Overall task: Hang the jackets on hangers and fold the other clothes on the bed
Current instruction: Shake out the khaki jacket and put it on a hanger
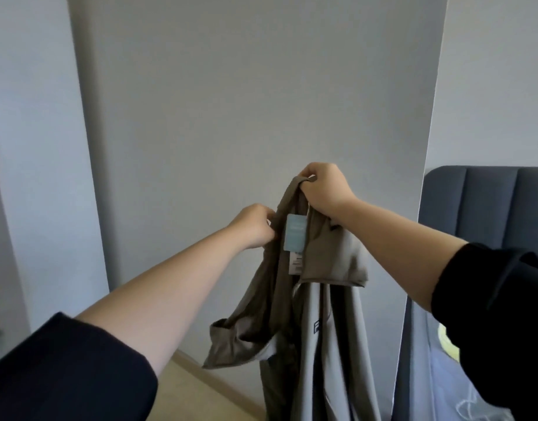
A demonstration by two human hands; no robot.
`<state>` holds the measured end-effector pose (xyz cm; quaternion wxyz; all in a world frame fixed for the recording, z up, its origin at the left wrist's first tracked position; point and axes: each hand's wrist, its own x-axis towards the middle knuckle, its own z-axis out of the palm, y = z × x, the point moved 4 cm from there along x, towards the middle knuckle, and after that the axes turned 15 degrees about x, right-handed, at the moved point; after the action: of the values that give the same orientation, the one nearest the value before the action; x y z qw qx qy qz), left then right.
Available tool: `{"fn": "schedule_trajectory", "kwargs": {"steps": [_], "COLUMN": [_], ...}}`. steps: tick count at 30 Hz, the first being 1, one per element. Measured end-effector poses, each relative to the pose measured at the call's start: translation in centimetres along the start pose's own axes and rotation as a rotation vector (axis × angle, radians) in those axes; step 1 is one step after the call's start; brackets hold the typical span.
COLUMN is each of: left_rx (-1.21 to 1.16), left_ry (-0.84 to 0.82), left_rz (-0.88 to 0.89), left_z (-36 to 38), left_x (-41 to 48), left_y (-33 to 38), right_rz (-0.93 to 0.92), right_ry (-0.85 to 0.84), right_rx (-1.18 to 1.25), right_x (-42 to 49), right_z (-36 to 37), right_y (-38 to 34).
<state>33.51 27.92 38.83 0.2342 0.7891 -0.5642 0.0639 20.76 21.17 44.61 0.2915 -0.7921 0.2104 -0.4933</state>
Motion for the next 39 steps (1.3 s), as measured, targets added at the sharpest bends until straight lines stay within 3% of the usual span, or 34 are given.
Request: {"fn": "schedule_trajectory", "kwargs": {"steps": [5, 9, 13, 14, 17, 19, 22, 25, 29, 32, 34, 35, 38, 39], "left_rx": [0.206, -0.046, -0.357, -0.284, 0.323, 0.439, 0.412, 0.466, 0.536, 0.494, 0.469, 0.448, 0.377, 0.366], "left_ry": [0.26, 0.3, 0.485, 0.46, 0.213, 0.194, 0.294, 0.342, 0.436, 0.507, 0.508, 0.482, 0.34, 0.324], "left_rz": [-0.179, -0.196, -0.15, -0.053, 0.173, 0.144, -0.105, -0.297, -0.372, -0.442, -0.53, -0.594, -0.769, -0.786], "left_z": [-2.1, -2.0, -3.9, -4.2, -3.5, -3.3, -4.5, -5.6, -6.5, -7.0, -7.0, -6.9, -6.1, -5.7], "left_x": [0.6, 1.1, 0.8, 0.6, 0.1, 0.0, -0.3, -1.1, -2.5, -3.2, -3.7, -4.1, -5.7, -5.9], "left_y": [-1.4, -0.9, -2.2, -2.3, -2.8, -4.2, -7.0, -10.2, -13.1, -14.9, -16.7, -17.9, -21.4, -22.1], "right_rz": [-0.014, -0.014, 0.012, 0.026, -0.04, -0.05, 0.18, 0.501, 0.626, 0.513, 0.432, 0.481, 0.746, 0.786], "right_ry": [0.052, 0.142, -0.175, -0.249, -0.321, -0.319, -0.359, -0.443, -0.117, 0.058, 0.085, 0.02, -0.494, -0.573], "right_rx": [-0.098, -0.137, -0.356, -0.434, -0.848, -0.987, -0.904, -0.586, 0.247, 0.656, 0.651, 0.572, 0.033, -0.079], "right_x": [0.0, 0.4, 0.4, 0.1, -1.1, -1.9, -2.5, -1.8, 0.0, 1.0, 1.7, 1.7, -0.5, -1.1], "right_z": [-1.7, -2.4, -2.1, -1.8, -0.1, 1.6, 3.9, 6.6, 9.5, 10.9, 11.2, 11.4, 11.1, 10.8], "right_y": [1.0, 1.8, 3.1, 3.5, 4.7, 5.5, 6.1, 6.1, 3.0, -0.4, -1.7, -1.4, 1.2, 2.2]}}
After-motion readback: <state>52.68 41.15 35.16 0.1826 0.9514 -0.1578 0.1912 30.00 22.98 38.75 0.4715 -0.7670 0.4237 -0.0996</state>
